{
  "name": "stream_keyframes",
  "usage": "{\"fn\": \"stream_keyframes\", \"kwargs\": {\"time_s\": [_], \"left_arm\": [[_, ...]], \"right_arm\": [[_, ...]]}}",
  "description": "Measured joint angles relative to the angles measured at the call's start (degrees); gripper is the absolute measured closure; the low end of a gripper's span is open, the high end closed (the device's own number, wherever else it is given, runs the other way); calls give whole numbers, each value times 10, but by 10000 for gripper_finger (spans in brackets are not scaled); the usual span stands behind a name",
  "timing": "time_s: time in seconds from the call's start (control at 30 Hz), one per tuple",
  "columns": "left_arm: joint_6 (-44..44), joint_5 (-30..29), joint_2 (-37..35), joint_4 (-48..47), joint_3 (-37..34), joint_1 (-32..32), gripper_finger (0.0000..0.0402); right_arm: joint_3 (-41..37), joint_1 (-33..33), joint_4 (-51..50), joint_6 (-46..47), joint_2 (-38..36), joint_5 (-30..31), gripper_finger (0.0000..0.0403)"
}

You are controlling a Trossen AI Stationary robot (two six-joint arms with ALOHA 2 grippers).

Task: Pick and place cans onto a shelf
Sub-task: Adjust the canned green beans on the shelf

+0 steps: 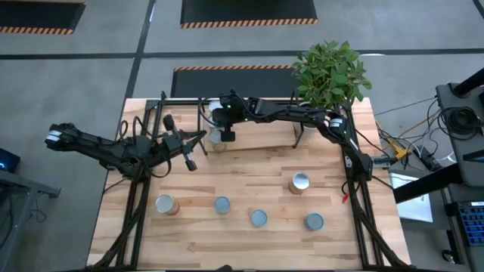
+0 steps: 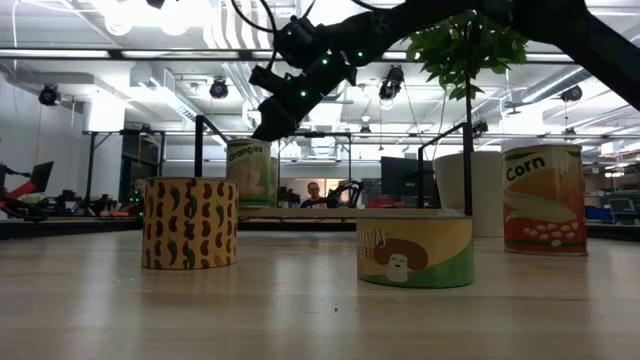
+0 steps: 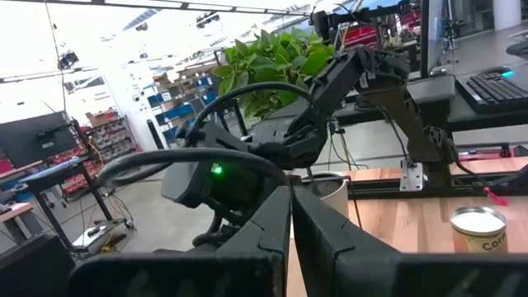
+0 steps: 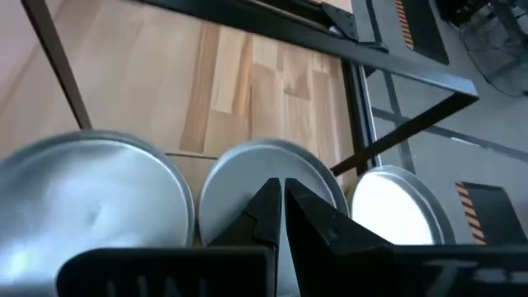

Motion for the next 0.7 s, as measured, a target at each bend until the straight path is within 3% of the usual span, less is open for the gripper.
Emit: {"fn": "stream_keyframes", "kwargs": {"time_s": [0.7], "left_arm": [[0,0,0,0,0,0,402]], "right_arm": [[-9,-4,-34,-7,-8,0,394]]}}
